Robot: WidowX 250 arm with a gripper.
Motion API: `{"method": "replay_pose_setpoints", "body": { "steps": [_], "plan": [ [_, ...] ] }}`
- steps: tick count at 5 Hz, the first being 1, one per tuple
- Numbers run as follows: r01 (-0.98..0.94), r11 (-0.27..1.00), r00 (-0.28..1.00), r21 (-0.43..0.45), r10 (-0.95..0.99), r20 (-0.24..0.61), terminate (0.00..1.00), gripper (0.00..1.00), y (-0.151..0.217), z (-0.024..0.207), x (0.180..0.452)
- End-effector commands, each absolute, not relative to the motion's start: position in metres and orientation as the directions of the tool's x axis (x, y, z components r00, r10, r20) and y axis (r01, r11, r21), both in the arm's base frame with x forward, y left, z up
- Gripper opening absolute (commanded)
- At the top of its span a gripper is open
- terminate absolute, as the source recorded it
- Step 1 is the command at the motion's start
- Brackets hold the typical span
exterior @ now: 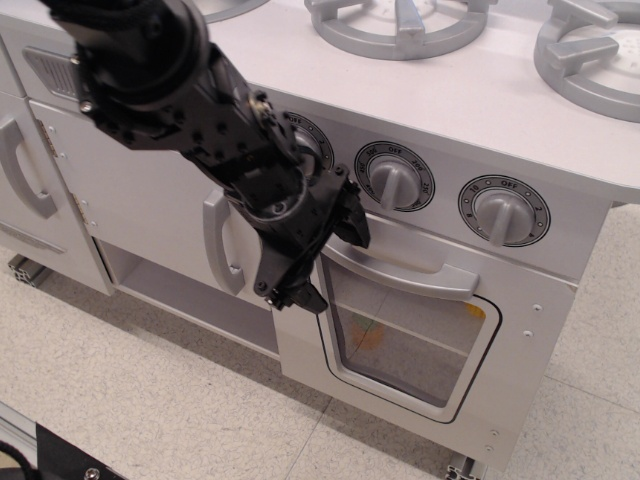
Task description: Open oven
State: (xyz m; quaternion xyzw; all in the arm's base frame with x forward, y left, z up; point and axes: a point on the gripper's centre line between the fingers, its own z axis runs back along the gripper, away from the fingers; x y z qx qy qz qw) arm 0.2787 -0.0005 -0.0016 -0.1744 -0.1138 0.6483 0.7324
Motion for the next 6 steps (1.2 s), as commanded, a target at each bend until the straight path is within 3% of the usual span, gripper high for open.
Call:
{"method": "replay_pose_setpoints", "body": {
  "steps": [1, 2, 4, 6],
  "plan": [
    [-0.869, 0.094, 0.138, -0.486, 0.989, -0.056, 0.0, 1.0, -0.005, 0.002, 0.298],
    [-0.871, 0.116, 0.15, -0.477, 0.988, -0.034, 0.0, 1.0, -0.003, -0.007, 0.3],
    [-0.91, 0.178, 0.197, -0.373, 0.98, -0.013, 0.0, 1.0, 0.006, -0.003, 0.258],
    [-0.919, 0.234, 0.237, -0.318, 0.971, 0.029, 0.0, 1.0, 0.023, 0.039, 0.237]
  ]
}}
